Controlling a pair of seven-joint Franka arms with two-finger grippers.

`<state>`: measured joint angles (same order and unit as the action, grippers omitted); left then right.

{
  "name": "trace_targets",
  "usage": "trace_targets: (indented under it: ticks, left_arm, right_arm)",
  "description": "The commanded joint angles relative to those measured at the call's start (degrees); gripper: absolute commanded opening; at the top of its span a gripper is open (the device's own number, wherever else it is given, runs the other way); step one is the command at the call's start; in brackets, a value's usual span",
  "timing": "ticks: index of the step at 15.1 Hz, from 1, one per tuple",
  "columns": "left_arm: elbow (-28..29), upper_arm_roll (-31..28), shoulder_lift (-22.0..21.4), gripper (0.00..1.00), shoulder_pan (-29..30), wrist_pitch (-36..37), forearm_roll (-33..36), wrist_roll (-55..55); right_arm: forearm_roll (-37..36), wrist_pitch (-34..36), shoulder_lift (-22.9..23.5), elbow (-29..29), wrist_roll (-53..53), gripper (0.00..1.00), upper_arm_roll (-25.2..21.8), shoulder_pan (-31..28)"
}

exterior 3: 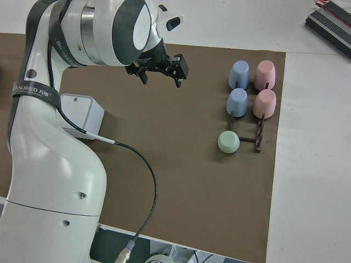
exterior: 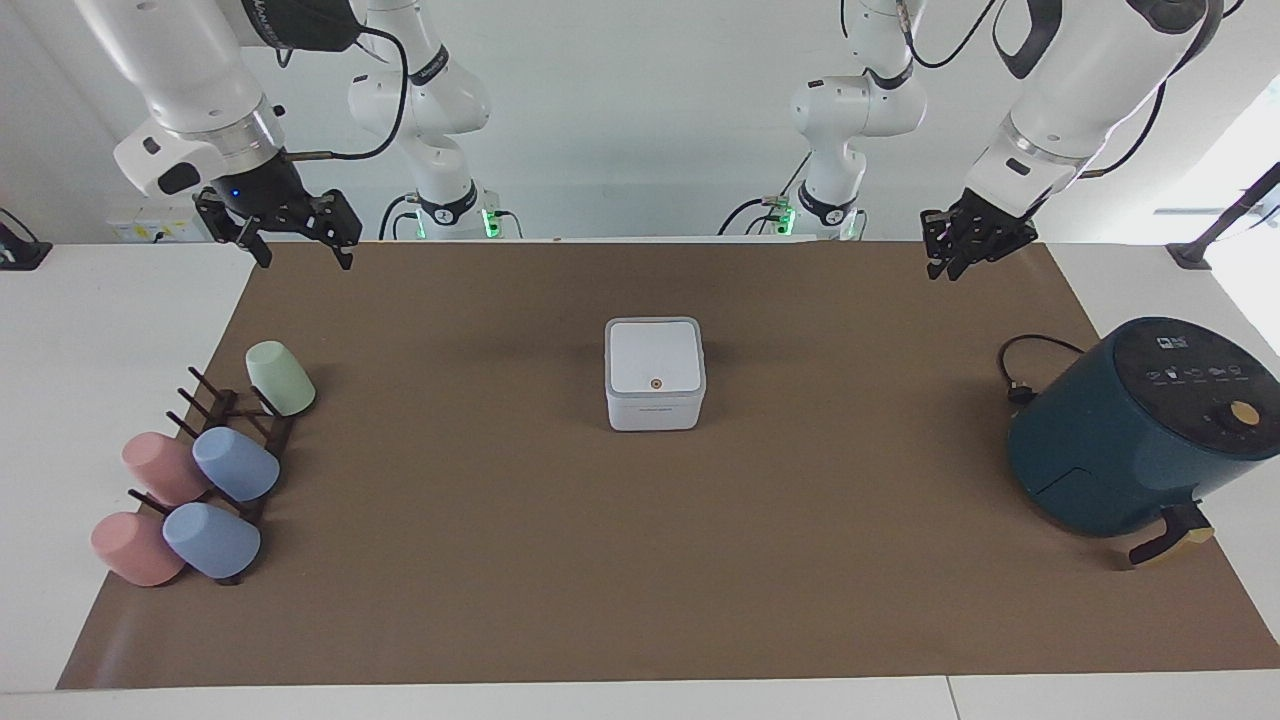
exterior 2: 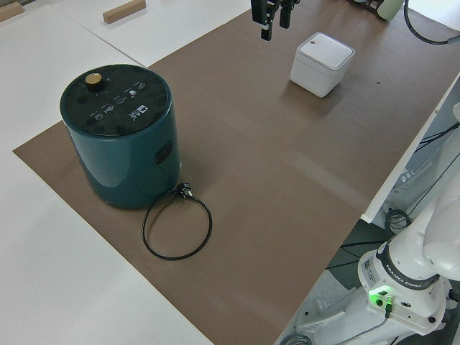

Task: Close trash can lid

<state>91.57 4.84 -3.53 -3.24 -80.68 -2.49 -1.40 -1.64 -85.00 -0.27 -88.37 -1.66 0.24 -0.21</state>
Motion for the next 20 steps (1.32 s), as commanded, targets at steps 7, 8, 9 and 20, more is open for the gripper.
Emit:
trace_targets:
  ticks: [7, 8, 9, 20]
  left_arm:
    - [-4.5, -0.4, -0.9, 1.00, -0.2, 6.6, 0.6, -3.0]
    - [-4.4, -0.4, -0.9, 1.00, -0.3, 6.6, 0.1, -3.3]
    - [-4.3, -0.3, -0.9, 1.00, -0.3, 6.3, -0.1, -3.3]
    - [-3.7, -0.4, -1.6, 1.00, -0.4, 4.5, 0.0, -2.4]
  right_arm:
    - [0.1, -0.3, -0.7, -0.8, 0.8, 1.00, 0.3, -0.6]
    - [0.1, -0.3, -0.7, -0.9, 0.8, 1.00, 0.3, -0.6]
    - [0.1, -0.3, -0.7, -0.9, 0.8, 1.00, 0.3, -0.6]
    - [0.1, -0.3, -0.7, -0.8, 0.8, 1.00, 0.3, -0.6]
